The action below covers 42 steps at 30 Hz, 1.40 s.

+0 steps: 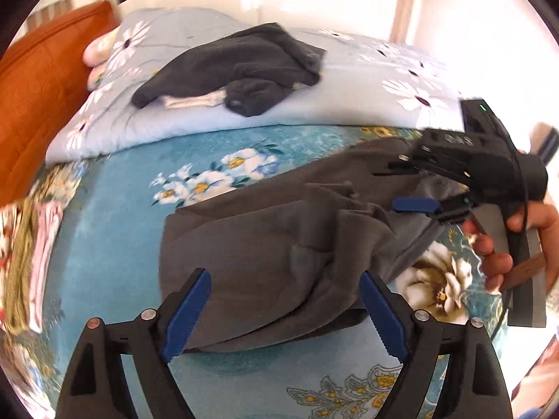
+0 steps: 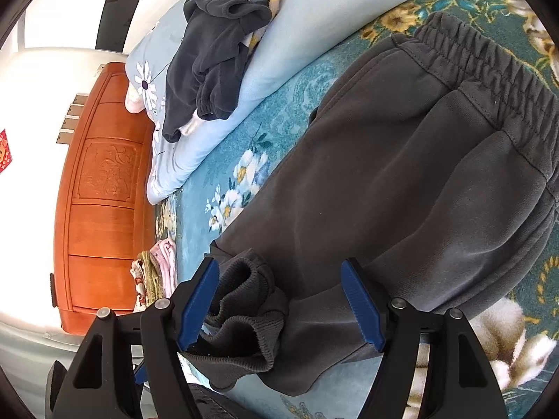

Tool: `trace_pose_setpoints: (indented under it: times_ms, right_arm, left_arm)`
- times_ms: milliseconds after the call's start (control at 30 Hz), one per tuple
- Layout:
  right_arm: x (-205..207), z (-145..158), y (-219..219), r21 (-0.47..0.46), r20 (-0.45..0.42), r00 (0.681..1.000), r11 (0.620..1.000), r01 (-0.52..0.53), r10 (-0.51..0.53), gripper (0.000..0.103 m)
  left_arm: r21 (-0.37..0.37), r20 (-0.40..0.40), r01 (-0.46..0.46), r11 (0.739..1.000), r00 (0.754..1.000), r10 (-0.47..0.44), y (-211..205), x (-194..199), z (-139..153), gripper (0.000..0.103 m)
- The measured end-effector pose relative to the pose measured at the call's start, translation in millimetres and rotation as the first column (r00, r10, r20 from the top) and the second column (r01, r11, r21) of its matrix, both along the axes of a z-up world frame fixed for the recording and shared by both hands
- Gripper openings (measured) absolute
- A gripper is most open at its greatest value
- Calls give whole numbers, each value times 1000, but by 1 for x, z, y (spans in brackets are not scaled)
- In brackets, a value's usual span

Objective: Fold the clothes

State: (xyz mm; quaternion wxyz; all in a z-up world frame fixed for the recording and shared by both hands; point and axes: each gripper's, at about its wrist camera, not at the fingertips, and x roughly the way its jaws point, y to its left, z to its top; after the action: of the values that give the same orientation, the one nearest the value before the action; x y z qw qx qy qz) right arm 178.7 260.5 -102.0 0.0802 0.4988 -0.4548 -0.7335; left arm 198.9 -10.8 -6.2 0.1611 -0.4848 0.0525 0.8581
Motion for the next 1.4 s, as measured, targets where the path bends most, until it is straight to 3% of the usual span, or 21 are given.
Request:
trace_pose_setpoints:
  times_ms: [33,67,100,167,200,267,333,367,500,567,633,733,867,967,1000,1100,1133,1167,1267,1333,1400]
  right_arm:
    - [1,0,0,0,1,1000,1000,-5,5,73]
    - [1,0,0,0,5,1000,1000,-11,11,73]
    - [2,0,-2,-3,10,1000,1000,-19,19,73]
    - [2,-2,-9,-23,20,999,999,-39,40,73]
    - [2,-2,-13,-34,24,998,998,-49,50,73]
    - [2,-4,-21,-55,34,997,996,-71,73,73]
    - [-1,-3,-33,-68,50,993,992,-104,108,73]
    - [-2,-4,-38,-71,63,990,990,-118,123,73]
    - [4,-1,-47,-81,111,984,988,-134,143,73]
    - [10,2,-47,-69,128,982,989,-132,140,73]
    - [15,5,-47,-60,142,981,990,-127,134,73]
    - [19,6,-50,-38,165,978,991,-125,130,73]
    - [23,-2,-46,-49,213,973,995,-82,91,71]
    - [27,-6,-40,-77,216,973,995,-61,76,48]
    - [27,-7,-39,-79,217,973,995,-59,75,35]
    - [28,-8,-40,-75,214,973,994,-76,90,22]
    - [28,-8,-41,-75,208,973,994,-84,98,17]
    - [27,-8,-42,-73,203,973,993,-93,106,16]
    - [24,-5,-45,-53,184,975,992,-119,126,11]
    - [20,-2,-47,-41,172,975,990,-138,143,11]
    - [14,2,-46,-47,147,978,988,-146,152,10]
  left_arm:
    - [42,24,-86,995,996,85,-23,-7,-3,89]
    - [86,82,-205,975,977,198,-50,-16,-11,89]
    - [136,152,-320,938,942,299,-75,-24,-22,89]
    - [227,275,-502,834,855,439,-121,-35,-46,89]
    - [241,309,-555,796,822,479,-135,-38,-56,89]
    - [243,383,-622,744,767,516,-150,-42,-76,89]
    - [259,443,-640,723,744,500,-148,-42,-89,89]
    - [260,441,-625,736,755,485,-141,-43,-90,89]
    - [221,305,-454,863,873,381,-92,-41,-64,89]
    - [241,222,-360,901,924,310,-68,-40,-47,89]
    - [319,213,-264,910,956,203,-48,-44,-39,89]
    - [381,241,-193,904,965,105,-29,-44,-43,89]
    - [324,235,-114,939,971,37,-12,-36,-52,87]
    - [350,238,-72,934,971,-14,-4,-32,-52,79]
    - [355,234,-57,933,972,-30,-1,-31,-51,79]
    - [350,238,-11,937,968,-78,10,-30,-53,76]
    - [330,253,-1,944,963,-88,14,-31,-57,69]
    - [309,270,8,951,958,-96,18,-32,-62,53]
    - [287,295,7,958,951,-96,23,-35,-73,24]
    - [319,257,0,948,963,-86,17,-33,-66,13]
    - [372,180,-1,928,981,-71,6,-31,-50,11]
